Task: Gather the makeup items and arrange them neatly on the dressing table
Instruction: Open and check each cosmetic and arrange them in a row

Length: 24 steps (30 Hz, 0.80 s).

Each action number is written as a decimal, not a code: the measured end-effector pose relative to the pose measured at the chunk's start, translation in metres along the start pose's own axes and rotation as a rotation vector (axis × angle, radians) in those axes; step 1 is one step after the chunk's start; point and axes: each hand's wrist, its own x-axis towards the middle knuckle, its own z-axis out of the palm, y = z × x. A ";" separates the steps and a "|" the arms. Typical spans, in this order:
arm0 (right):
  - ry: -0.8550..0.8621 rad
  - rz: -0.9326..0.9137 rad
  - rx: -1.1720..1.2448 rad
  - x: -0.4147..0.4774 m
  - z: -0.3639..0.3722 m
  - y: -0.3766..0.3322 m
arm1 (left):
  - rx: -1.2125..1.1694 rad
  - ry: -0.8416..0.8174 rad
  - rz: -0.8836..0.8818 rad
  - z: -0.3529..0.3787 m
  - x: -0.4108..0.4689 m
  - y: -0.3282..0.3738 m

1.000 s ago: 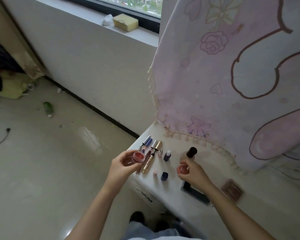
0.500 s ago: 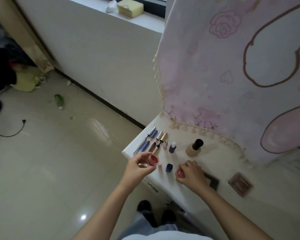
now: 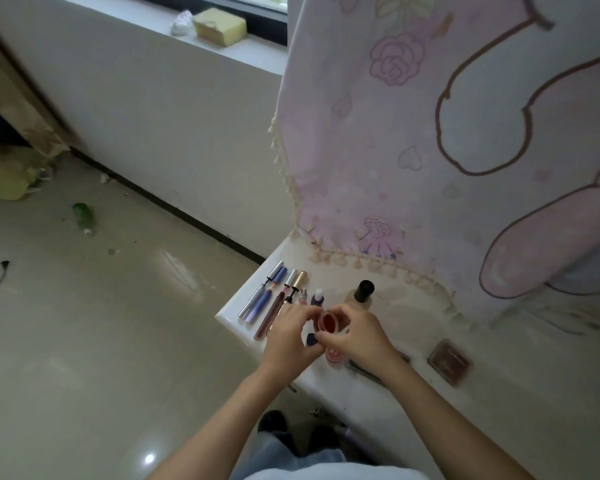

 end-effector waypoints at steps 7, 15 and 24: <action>0.037 0.091 -0.167 0.026 0.000 0.024 | 0.287 0.026 -0.212 -0.003 -0.018 -0.037; 0.073 0.232 -0.473 0.045 0.036 0.049 | 0.429 -0.052 -0.518 -0.006 -0.054 -0.073; 0.142 0.289 -0.488 0.051 0.047 0.058 | 0.416 -0.112 -0.535 0.002 -0.060 -0.084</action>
